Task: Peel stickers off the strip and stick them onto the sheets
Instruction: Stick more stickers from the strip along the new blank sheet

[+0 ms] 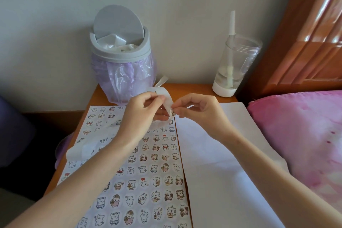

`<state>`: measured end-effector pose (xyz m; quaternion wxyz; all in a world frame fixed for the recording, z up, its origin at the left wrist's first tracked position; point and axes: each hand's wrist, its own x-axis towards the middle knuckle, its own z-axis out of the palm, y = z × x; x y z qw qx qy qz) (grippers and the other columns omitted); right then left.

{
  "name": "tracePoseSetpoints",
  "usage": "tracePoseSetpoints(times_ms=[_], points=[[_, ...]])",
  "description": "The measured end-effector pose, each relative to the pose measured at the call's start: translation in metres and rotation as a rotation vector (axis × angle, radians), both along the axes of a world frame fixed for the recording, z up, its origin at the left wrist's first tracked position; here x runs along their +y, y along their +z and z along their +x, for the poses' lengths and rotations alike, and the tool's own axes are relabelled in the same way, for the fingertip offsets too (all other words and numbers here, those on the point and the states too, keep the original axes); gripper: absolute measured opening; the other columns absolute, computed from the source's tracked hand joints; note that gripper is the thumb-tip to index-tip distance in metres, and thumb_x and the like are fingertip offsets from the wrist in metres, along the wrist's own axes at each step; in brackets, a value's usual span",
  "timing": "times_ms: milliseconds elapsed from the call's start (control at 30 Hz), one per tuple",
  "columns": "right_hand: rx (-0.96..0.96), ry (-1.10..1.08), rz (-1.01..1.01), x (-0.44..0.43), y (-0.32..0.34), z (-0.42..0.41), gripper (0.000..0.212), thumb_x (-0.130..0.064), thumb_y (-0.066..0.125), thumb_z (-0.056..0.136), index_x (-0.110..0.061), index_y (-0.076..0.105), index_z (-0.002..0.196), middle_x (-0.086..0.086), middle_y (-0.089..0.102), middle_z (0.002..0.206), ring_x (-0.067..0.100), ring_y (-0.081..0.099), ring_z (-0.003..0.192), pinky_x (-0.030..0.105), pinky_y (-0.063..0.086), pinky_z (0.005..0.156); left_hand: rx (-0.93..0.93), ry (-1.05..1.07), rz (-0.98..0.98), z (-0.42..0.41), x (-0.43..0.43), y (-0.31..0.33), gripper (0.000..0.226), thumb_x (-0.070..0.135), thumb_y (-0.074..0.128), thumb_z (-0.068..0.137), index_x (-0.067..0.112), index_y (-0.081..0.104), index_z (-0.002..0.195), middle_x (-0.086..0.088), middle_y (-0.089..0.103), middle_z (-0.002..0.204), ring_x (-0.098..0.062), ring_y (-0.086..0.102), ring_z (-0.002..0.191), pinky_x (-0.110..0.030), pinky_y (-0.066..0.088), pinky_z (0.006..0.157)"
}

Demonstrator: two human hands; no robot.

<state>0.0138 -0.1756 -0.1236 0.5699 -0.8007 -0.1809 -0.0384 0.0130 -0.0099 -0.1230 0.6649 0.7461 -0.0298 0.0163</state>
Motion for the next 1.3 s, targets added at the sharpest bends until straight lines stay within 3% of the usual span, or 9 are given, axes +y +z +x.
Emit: tracePoseSetpoints(times_ms=[300, 533, 700, 833, 900, 1033, 1200, 1300], points=[[-0.005, 0.003, -0.021, 0.001, -0.002, 0.0, 0.013, -0.003, 0.069, 0.081, -0.015, 0.069, 0.085, -0.006, 0.068, 0.079, 0.004, 0.063, 0.066, 0.017, 0.051, 0.066, 0.011, 0.017, -0.022, -0.002, 0.0, -0.002, 0.018, 0.017, 0.055, 0.093, 0.005, 0.067, 0.1, -0.009, 0.074, 0.076, -0.012, 0.071, 0.064, -0.015, 0.055, 0.057], [-0.018, -0.003, 0.012, 0.004, -0.007, 0.001, 0.015, -0.003, 0.072, 0.079, -0.018, 0.071, 0.083, -0.005, 0.07, 0.079, 0.009, 0.063, 0.068, 0.025, 0.054, 0.073, 0.003, 0.07, -0.031, -0.003, -0.001, -0.003, 0.017, 0.016, 0.057, 0.091, 0.004, 0.068, 0.099, -0.011, 0.074, 0.077, -0.014, 0.071, 0.064, -0.013, 0.053, 0.054], [-0.029, -0.013, 0.024, 0.005, -0.007, 0.0, 0.017, -0.005, 0.072, 0.079, -0.021, 0.07, 0.083, -0.006, 0.069, 0.077, 0.01, 0.064, 0.07, 0.028, 0.055, 0.075, -0.009, 0.113, 0.036, -0.001, -0.001, -0.004, 0.017, 0.024, 0.06, 0.089, 0.012, 0.071, 0.094, -0.001, 0.073, 0.078, -0.005, 0.07, 0.068, -0.012, 0.053, 0.062], [-0.083, -0.038, -0.012, 0.004, -0.006, -0.001, 0.019, -0.004, 0.07, 0.08, -0.023, 0.068, 0.083, -0.008, 0.069, 0.079, 0.008, 0.065, 0.071, 0.025, 0.055, 0.074, 0.095, 0.075, -0.141, -0.004, -0.002, 0.001, 0.016, 0.021, 0.06, 0.09, 0.009, 0.07, 0.084, 0.003, 0.071, 0.061, -0.006, 0.069, 0.059, -0.018, 0.057, 0.055], [-0.09, -0.048, 0.006, 0.003, -0.006, -0.001, 0.021, -0.002, 0.07, 0.08, -0.022, 0.068, 0.082, -0.01, 0.069, 0.078, 0.006, 0.065, 0.07, 0.02, 0.052, 0.071, 0.114, 0.047, -0.179, -0.006, -0.002, 0.003, 0.018, 0.024, 0.063, 0.088, 0.01, 0.07, 0.08, 0.001, 0.072, 0.064, -0.009, 0.07, 0.063, -0.02, 0.058, 0.059], [-0.085, -0.055, 0.029, 0.002, -0.009, -0.001, 0.02, -0.001, 0.071, 0.079, -0.021, 0.069, 0.08, -0.01, 0.069, 0.076, 0.008, 0.065, 0.07, 0.023, 0.052, 0.072, 0.098, 0.019, -0.126, -0.009, 0.0, 0.003, 0.005, 0.017, 0.069, 0.083, 0.02, 0.071, 0.079, 0.003, 0.075, 0.069, -0.007, 0.071, 0.066, -0.017, 0.057, 0.063], [-0.107, -0.071, -0.014, 0.002, -0.01, 0.0, 0.021, -0.005, 0.07, 0.081, -0.026, 0.067, 0.079, -0.01, 0.067, 0.081, 0.009, 0.063, 0.077, 0.032, 0.054, 0.078, 0.046, 0.039, -0.06, -0.007, 0.0, -0.005, 0.006, 0.015, 0.067, 0.084, 0.017, 0.071, 0.081, -0.003, 0.075, 0.072, -0.012, 0.072, 0.067, -0.019, 0.057, 0.063], [-0.112, -0.11, -0.04, 0.0, -0.01, 0.002, 0.019, -0.008, 0.069, 0.082, -0.026, 0.066, 0.077, -0.009, 0.063, 0.086, 0.008, 0.06, 0.079, 0.027, 0.052, 0.075, 0.016, 0.082, -0.047, -0.005, -0.001, -0.01, 0.007, 0.015, 0.064, 0.087, 0.018, 0.068, 0.082, -0.002, 0.074, 0.072, -0.012, 0.072, 0.064, -0.02, 0.057, 0.06]])
